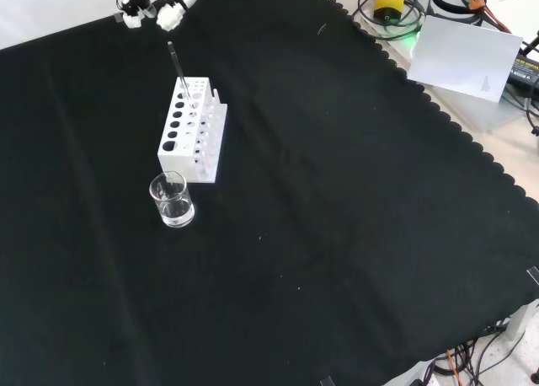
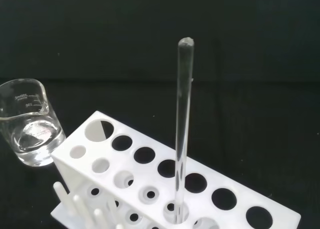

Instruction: Take the glass rod from the white test tube rack.

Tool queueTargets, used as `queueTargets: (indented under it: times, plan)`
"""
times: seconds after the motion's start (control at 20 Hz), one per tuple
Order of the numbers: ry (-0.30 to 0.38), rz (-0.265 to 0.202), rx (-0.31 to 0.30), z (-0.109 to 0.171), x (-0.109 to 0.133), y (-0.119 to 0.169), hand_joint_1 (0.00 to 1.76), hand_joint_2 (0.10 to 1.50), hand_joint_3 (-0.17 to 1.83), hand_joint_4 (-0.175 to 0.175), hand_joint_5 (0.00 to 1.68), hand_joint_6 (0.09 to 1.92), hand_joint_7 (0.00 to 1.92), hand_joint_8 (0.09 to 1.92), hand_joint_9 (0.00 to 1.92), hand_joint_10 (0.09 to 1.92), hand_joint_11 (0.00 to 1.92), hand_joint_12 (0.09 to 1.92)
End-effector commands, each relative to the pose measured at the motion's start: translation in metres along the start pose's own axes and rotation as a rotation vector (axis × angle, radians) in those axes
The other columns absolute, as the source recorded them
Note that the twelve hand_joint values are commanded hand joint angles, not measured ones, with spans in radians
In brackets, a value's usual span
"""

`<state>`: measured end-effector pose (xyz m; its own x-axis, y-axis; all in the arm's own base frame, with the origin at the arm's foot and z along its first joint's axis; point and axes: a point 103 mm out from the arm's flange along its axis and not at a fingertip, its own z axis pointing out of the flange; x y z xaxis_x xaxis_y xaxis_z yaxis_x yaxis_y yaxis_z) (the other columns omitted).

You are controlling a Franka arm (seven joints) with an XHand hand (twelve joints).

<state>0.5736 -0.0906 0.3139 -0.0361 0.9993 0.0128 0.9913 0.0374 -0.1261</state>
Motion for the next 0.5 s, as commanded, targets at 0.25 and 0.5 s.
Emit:
queueTargets:
  times: [0.25, 0.5]
  plan:
    - [-0.015, -0.01, 0.032, 0.0076, 0.0108, -0.0115, 0.67, 1.25, -0.17, -0.175, 0.35, 0.89, 0.72, 1.0, 1.07, 0.99, 0.9, 1.28]
    - [-0.024, -0.02, 0.037, 0.0117, 0.0169, -0.0111, 0.67, 1.25, -0.17, -0.175, 0.35, 0.89, 0.74, 1.01, 1.08, 1.0, 0.91, 1.28]
